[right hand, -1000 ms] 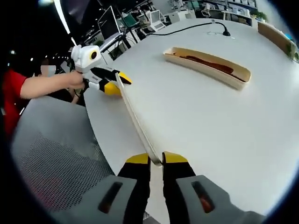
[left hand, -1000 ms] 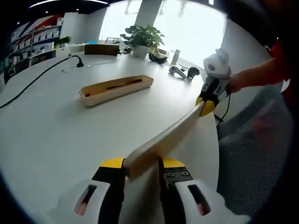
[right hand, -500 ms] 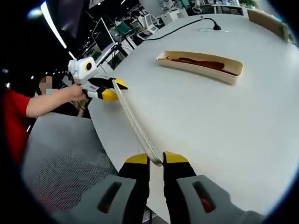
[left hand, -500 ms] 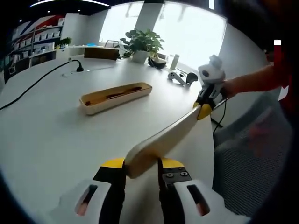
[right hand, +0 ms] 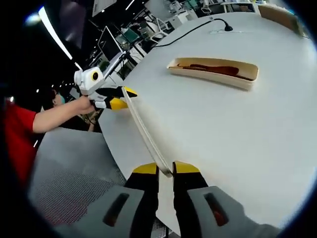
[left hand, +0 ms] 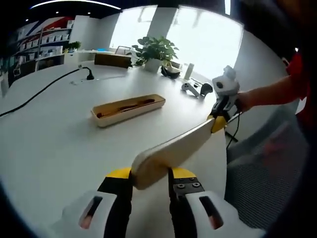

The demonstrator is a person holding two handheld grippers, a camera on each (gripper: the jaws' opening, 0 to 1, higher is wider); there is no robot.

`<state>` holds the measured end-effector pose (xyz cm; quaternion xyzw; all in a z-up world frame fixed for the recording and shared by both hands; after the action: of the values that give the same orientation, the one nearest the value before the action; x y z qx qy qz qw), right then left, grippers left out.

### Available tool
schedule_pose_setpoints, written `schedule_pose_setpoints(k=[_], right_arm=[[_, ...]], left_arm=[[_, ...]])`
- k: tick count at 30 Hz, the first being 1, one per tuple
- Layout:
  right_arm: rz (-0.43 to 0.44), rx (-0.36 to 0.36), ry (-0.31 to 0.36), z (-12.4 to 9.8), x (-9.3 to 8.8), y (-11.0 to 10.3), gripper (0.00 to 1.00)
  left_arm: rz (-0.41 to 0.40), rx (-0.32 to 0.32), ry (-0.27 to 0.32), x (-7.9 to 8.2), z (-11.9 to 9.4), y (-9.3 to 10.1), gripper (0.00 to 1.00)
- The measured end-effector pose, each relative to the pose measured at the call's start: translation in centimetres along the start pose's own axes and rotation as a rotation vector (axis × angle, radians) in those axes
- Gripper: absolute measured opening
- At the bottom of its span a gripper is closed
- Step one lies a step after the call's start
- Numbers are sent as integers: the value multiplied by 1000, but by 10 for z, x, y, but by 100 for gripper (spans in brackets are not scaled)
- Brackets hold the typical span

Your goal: Arrange the utensils inside the cutlery case until each visible utensil rests in its matching compartment.

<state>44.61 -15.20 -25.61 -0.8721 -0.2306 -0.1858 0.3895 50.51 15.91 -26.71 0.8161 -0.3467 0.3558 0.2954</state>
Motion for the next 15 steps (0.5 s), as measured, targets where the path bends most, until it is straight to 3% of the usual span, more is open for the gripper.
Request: schedule_pose_setpoints(k=[4,7,9,12,15], right_arm=[[18,-17,21,3,0,3,8],[-30,-74,9,12,-5,6,8],[-1,-84,21,15,-9,15,9],[28,-92,111,14,-5,19,11],[2,-96,128,16,-3,18,12]], left_arm=[[-29,6,13,-6,3,-1,29],[-15,33,-35,-10,8,2,28],[-3,45,-44,-9,8,3,28],[-42,58,-30,-11,7,-1,28],[-41,69,-34,-12,7,-1,28]])
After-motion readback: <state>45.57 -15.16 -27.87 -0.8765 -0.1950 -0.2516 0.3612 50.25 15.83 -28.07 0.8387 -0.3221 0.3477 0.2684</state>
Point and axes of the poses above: the point that each gripper's makers call its tool centre point, and the gripper's own axes: z roughly forward along the fingers, y roughly to its right, x roughly out of its top, the point moved 9 cm from there along -z, roughly backward along the fingers, and after that the axes turned 4 degrees about x, right-handed, at the moved point
